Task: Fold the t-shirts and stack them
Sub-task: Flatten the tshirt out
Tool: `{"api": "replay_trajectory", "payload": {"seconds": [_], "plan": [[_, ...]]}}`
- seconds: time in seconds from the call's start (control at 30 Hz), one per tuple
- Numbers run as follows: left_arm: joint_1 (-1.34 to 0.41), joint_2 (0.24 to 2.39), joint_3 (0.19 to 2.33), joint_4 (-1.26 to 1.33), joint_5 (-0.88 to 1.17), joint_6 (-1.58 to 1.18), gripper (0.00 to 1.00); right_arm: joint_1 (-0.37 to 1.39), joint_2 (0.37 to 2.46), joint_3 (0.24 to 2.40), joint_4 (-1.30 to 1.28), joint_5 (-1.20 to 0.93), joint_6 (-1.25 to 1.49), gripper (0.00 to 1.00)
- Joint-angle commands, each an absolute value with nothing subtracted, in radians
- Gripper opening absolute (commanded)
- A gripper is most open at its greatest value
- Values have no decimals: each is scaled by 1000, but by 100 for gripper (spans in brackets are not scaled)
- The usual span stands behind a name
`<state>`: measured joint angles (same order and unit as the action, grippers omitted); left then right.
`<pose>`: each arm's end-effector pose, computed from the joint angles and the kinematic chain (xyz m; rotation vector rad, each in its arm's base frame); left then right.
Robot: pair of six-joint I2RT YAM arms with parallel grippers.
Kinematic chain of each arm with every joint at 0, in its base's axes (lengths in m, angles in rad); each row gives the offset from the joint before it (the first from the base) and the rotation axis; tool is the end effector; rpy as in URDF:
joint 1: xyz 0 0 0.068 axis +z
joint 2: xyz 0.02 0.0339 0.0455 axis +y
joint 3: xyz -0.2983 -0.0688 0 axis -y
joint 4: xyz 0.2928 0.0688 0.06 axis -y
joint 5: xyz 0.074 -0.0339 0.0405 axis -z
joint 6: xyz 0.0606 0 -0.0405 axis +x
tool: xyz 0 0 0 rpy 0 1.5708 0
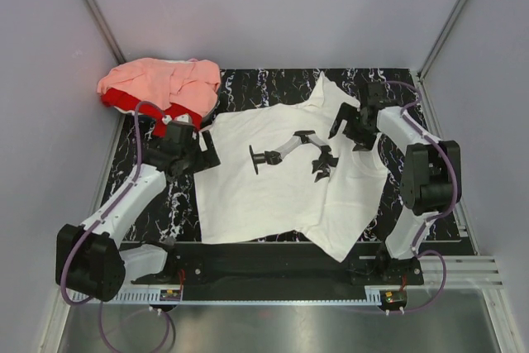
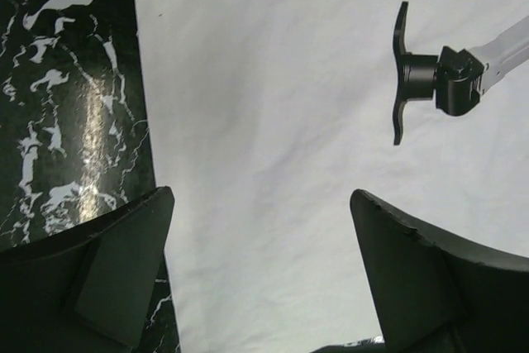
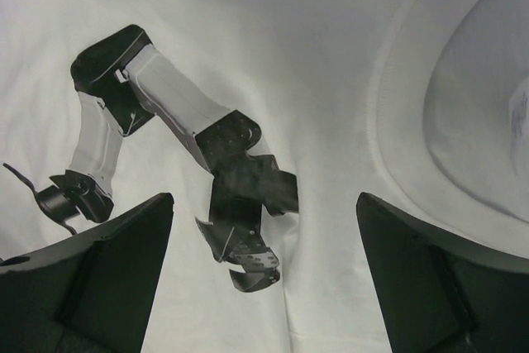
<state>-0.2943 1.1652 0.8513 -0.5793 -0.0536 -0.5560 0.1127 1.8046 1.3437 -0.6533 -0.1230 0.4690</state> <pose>0.2724 -0.0792 0.2495 -0.3477 2.4622 -0.3007 0.4336 0.0566 0.2068 0.4435 2.6827 0.3415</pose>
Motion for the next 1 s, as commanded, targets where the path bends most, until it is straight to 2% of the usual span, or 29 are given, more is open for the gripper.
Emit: {"api": "replay_trajectory", "payload": {"seconds": [0.0,0.13,0.3,0.33,0.4,0.67,0.83,0.9,0.97], "plan": [[-316,1244,841,-422,-8,-586,94,80,1816,1321,-548,-189,515,100],[-348,1388,856,-394,-12,-580,94,8,1850,1238,-558,-164,549,100],[-353,1469,857,-345,-37,-572,93,-145,1890,1146,-561,-187,601,100],[-353,1491,865,-345,-43,-566,93,-169,1888,1109,-551,-205,601,89],[-353,1532,899,-350,-64,-543,93,-239,1881,1062,-543,-250,617,83],[-353,1713,1090,-388,-60,-462,92,-434,1717,951,-574,-121,586,94],[-380,1815,1224,-406,-48,-397,92,-460,1631,939,-575,-78,595,95],[-387,1862,1328,-507,-72,-373,90,-459,1615,963,-584,-87,571,92],[-388,1842,1344,-547,-103,-394,89,-448,1576,985,-604,-101,554,91]]}}
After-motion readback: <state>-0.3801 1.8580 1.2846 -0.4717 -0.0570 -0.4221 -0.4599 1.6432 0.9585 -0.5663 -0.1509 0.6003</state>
